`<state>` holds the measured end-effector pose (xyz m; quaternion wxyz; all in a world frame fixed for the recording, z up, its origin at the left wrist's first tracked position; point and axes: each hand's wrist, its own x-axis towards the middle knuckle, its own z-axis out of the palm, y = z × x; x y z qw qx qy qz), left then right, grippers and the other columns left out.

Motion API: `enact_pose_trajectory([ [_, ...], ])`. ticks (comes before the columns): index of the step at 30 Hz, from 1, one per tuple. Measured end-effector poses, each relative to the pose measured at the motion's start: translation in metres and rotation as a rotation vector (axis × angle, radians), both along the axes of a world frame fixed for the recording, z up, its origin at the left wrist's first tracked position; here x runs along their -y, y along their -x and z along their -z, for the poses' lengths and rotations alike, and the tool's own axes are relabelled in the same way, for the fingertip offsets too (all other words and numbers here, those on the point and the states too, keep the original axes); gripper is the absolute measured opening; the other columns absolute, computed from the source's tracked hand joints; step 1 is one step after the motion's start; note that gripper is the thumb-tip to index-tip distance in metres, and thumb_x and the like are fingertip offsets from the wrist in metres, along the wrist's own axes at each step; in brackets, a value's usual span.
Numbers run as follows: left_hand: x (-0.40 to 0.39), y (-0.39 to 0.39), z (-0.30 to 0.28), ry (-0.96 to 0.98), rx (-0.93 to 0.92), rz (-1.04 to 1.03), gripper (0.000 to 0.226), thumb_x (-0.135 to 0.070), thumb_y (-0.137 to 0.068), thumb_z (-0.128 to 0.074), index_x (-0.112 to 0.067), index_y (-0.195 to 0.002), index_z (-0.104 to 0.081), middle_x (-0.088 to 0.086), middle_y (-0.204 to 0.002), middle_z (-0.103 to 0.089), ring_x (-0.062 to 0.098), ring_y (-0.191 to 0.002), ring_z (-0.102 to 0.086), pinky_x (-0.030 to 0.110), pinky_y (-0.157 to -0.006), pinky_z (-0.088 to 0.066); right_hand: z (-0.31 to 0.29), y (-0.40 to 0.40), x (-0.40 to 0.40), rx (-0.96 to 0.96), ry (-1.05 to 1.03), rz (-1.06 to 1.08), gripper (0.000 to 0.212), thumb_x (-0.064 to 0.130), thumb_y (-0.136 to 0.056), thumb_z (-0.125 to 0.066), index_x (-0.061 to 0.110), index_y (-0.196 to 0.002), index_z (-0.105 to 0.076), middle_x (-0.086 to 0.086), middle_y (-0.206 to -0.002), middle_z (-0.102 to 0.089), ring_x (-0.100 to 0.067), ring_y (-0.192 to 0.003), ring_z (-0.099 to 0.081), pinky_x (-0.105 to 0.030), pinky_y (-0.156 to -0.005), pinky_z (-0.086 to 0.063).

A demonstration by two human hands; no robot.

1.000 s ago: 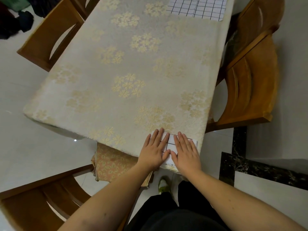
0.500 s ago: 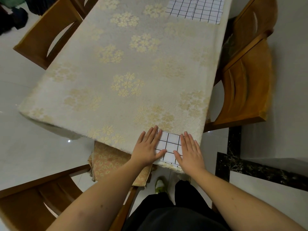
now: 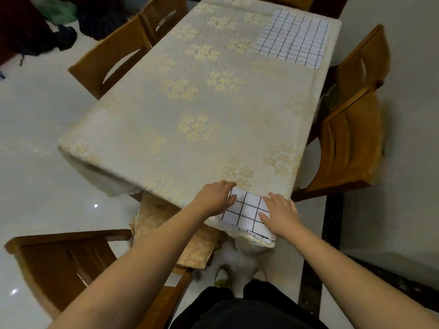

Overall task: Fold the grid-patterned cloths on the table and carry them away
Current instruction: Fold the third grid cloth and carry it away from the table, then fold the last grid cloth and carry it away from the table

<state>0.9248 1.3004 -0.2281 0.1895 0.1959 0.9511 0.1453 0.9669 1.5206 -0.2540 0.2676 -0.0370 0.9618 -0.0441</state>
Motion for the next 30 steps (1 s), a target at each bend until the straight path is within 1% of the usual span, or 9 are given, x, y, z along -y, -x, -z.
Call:
enact_pose_trajectory([
  [2,0.001,-0.017,-0.020,0.044,-0.094,0.041,0.044,-0.039,-0.101,-0.038,-0.020,-0.140,-0.044,0.006,-0.130,-0.060,0.026,-0.110,-0.059,0.038,-0.088,-0.047,-0.016,-0.006,0.002,0.006,-0.002,-0.016,0.063,0.052,-0.097,-0.034,0.025,-0.152,-0.022,0.002,-0.159,-0.019,-0.020,-0.146,-0.015,-0.043,-0.117,-0.006],
  [5,0.005,-0.047,-0.042,0.107,-0.220,0.042,0.040,-0.038,-0.100,-0.037,-0.019,-0.132,-0.052,0.005,-0.119,-0.063,0.027,-0.103,-0.059,0.036,-0.082,-0.044,-0.041,-0.020,0.009,-0.047,0.064,-0.050,0.057,0.052,-0.096,-0.037,0.025,-0.146,-0.035,0.002,-0.151,-0.037,-0.020,-0.138,-0.033,-0.037,-0.112,-0.023],
  [9,0.012,-0.089,-0.054,0.164,-0.265,-0.033,0.036,-0.040,-0.099,-0.037,-0.018,-0.122,-0.056,0.003,-0.111,-0.064,0.025,-0.098,-0.059,0.037,-0.081,-0.045,-0.067,-0.045,0.020,-0.036,0.189,-0.084,0.056,0.056,-0.095,-0.040,0.027,-0.143,-0.040,0.003,-0.146,-0.043,-0.020,-0.133,-0.040,-0.036,-0.107,-0.033],
  [13,0.014,-0.134,-0.068,0.171,-0.200,-0.207,0.044,-0.043,-0.099,-0.038,-0.024,-0.138,-0.044,0.000,-0.130,-0.057,0.022,-0.118,-0.053,0.038,-0.097,-0.044,-0.088,-0.070,0.024,-0.171,0.196,-0.247,0.054,0.054,-0.094,-0.037,0.023,-0.138,-0.048,-0.001,-0.142,-0.047,-0.022,-0.132,-0.039,-0.037,-0.108,-0.028],
  [17,0.008,-0.183,-0.080,0.153,-0.217,-0.370,0.052,-0.049,-0.098,-0.038,-0.029,-0.145,-0.033,-0.006,-0.138,-0.051,0.016,-0.125,-0.048,0.035,-0.100,-0.041,-0.101,-0.097,0.028,-0.322,0.260,-0.345,0.063,0.055,-0.080,-0.030,0.017,-0.115,-0.066,-0.006,-0.118,-0.063,-0.030,-0.111,-0.058,-0.044,-0.095,-0.043],
  [22,0.015,-0.238,-0.096,0.156,-0.013,-0.526,0.064,-0.057,-0.093,-0.043,-0.033,-0.149,-0.023,-0.006,-0.151,-0.033,0.015,-0.132,-0.040,0.034,-0.107,-0.041,-0.104,-0.125,0.033,-0.161,0.257,-0.472,0.053,0.050,-0.096,-0.038,0.023,-0.142,-0.037,0.000,-0.141,-0.045,-0.023,-0.128,-0.042,-0.039,-0.104,-0.034],
  [24,0.021,-0.259,-0.106,0.192,-0.040,-0.572,0.063,-0.060,-0.092,-0.041,-0.035,-0.148,-0.024,-0.006,-0.152,-0.031,0.017,-0.134,-0.038,0.038,-0.109,-0.039,-0.108,-0.136,0.039,-0.131,0.266,-0.510,0.051,0.050,-0.097,-0.036,0.023,-0.141,-0.038,-0.001,-0.138,-0.047,-0.023,-0.126,-0.045,-0.040,-0.101,-0.038],
  [28,0.033,-0.304,-0.122,0.331,-0.078,-0.664,0.061,-0.058,-0.097,-0.031,-0.034,-0.151,-0.018,-0.001,-0.160,-0.016,0.022,-0.147,-0.012,0.043,-0.119,-0.009,-0.116,-0.158,0.070,-0.123,0.283,-0.608,0.047,0.046,-0.098,-0.035,0.024,-0.139,-0.041,-0.001,-0.135,-0.051,-0.023,-0.122,-0.048,-0.038,-0.098,-0.041],
  [30,0.041,-0.327,-0.128,0.336,-0.065,-0.747,0.061,-0.058,-0.097,-0.031,-0.033,-0.151,-0.018,-0.001,-0.159,-0.019,0.021,-0.147,-0.014,0.042,-0.119,-0.010,-0.122,-0.170,0.092,-0.120,0.282,-0.686,0.047,0.047,-0.098,-0.034,0.025,-0.138,-0.041,-0.001,-0.135,-0.051,-0.023,-0.122,-0.049,-0.037,-0.096,-0.042],
])
